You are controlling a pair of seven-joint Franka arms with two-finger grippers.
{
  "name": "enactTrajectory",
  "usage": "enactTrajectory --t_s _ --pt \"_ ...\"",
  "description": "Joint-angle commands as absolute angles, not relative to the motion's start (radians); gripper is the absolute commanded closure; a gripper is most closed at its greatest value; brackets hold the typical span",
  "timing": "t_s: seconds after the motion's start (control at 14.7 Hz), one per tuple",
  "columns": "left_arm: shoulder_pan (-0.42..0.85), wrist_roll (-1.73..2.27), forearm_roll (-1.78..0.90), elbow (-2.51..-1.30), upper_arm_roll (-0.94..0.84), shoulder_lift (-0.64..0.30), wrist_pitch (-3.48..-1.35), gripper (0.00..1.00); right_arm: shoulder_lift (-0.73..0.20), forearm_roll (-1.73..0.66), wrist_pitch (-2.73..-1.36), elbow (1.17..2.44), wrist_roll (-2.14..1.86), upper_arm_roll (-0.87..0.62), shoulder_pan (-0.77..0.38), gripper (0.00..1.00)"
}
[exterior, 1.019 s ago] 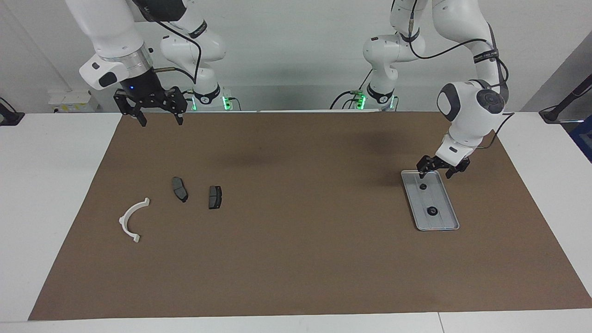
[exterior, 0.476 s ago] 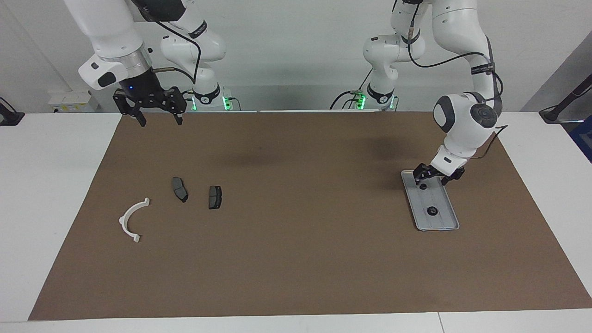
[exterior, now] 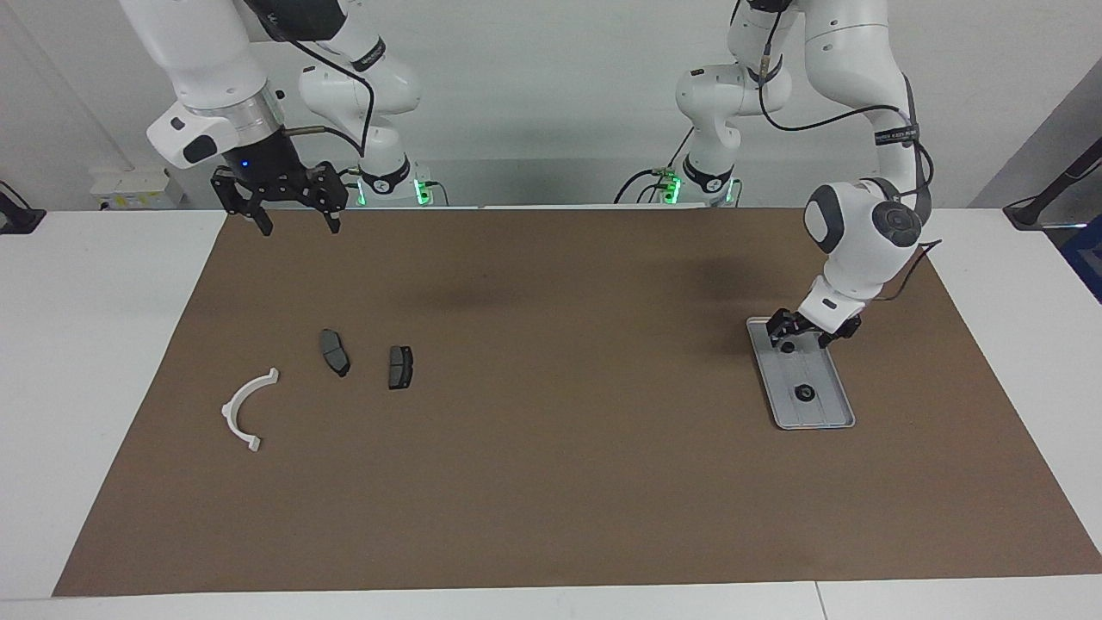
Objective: Place bearing gear from tray to pile
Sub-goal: 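Lower the left gripper and grasp a dark bearing gear in the tray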
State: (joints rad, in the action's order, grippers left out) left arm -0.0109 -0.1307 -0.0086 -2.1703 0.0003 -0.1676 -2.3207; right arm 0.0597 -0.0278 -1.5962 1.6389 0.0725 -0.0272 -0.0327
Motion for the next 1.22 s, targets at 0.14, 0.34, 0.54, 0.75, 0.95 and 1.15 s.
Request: enactTrajectory --t_s 0.14,0.34,0.54,0.75,0.95,1.15 --pt "-0.018 -0.158 0.003 -2.184 -0.005 -0.175 -2.349 0.0 0.084 -0.048 -1.589 1.664 0.041 -0.035 -0.023 0.0" --pt "-0.018 -0.158 0.003 -2.186 -0.005 -0.184 -2.352 0.0 0.084 -0.048 -1.589 1.664 0.04 -0.035 -0.018 0.0" --pt "-0.018 -0.158 0.003 -2.187 -0.005 -0.193 -2.368 0.06 0.084 -0.048 -1.589 1.664 0.04 -0.034 -0.017 0.0" --pt "-0.017 -0.156 0.003 -2.189 -0.005 -0.195 -2.37 0.15 0.084 -0.048 -1.589 1.664 0.041 -0.034 -0.017 0.0" --pt "-0.014 -0.15 0.002 -2.191 -0.003 -0.195 -2.37 0.41 0.084 -0.048 -1.589 1.664 0.041 -0.034 -0.017 0.0" --pt "-0.014 -0.147 0.002 -2.189 -0.005 -0.193 -2.361 0.67 0.095 -0.048 -1.591 1.681 0.044 -0.034 -0.015 0.0"
